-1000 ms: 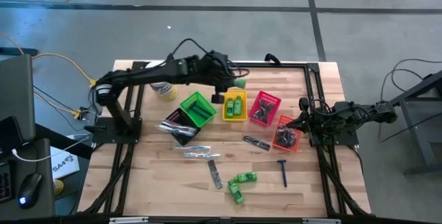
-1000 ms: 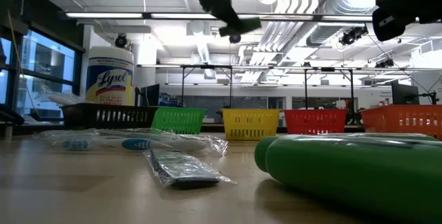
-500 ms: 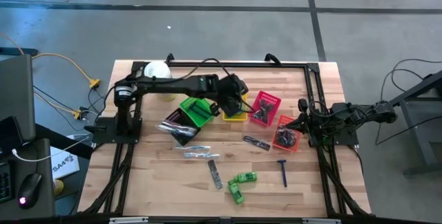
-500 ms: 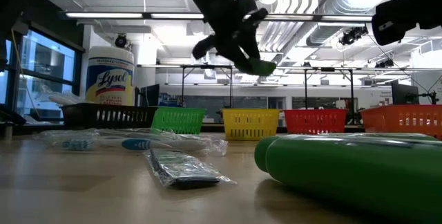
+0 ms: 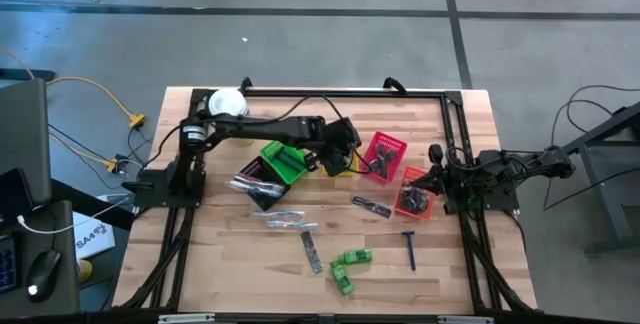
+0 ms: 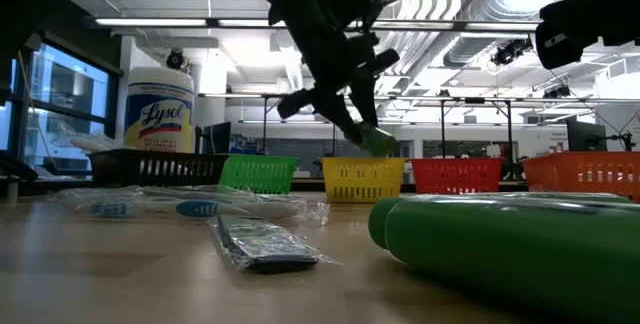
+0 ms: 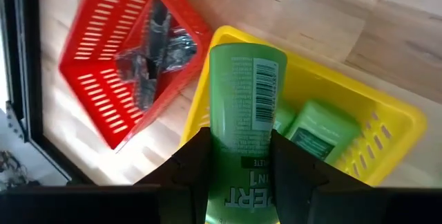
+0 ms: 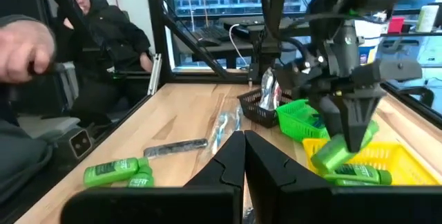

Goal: Pick & Place Travel size toiletries
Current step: Put the left green bottle shampoo into the yellow bin

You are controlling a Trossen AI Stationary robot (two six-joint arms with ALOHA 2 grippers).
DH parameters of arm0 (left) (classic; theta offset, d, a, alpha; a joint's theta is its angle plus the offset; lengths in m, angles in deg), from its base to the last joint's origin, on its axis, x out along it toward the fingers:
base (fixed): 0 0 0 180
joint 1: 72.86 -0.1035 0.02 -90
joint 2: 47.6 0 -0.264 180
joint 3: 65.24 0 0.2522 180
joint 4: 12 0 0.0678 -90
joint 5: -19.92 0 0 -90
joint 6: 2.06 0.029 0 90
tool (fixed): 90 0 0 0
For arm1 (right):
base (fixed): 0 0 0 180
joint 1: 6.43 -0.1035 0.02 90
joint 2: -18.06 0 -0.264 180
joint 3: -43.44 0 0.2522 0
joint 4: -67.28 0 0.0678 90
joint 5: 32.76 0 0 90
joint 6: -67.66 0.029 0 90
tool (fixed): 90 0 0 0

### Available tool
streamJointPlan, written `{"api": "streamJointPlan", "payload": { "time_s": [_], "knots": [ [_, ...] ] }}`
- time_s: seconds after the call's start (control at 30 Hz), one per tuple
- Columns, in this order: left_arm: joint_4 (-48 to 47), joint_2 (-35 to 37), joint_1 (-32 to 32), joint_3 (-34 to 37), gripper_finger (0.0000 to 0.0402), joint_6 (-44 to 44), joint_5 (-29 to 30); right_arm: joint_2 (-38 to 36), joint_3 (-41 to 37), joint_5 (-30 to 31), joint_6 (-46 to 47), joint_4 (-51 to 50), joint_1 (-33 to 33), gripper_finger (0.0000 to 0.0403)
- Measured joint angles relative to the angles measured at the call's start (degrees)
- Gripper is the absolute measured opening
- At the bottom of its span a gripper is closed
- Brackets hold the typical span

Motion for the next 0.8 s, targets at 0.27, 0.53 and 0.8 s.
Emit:
{"api": "streamJointPlan", "payload": {
  "time_s": [0.27,0.53,0.8],
  "knots": [
    [-1.39,-1.59,-1.25,0.09,0.0108,2.38,-0.33,0.00,0.00,-3.76,0.21,2.66,0.02,0.0002],
    [-1.96,-1.97,-3.17,0.02,0.0108,2.83,-2.13,0.00,0.00,-4.23,0.21,3.10,0.02,0.0002],
    [-2.89,-2.55,-3.74,0.00,0.0109,7.65,-3.52,0.00,0.00,-4.23,0.23,3.09,0.02,0.0002]
  ]
}}
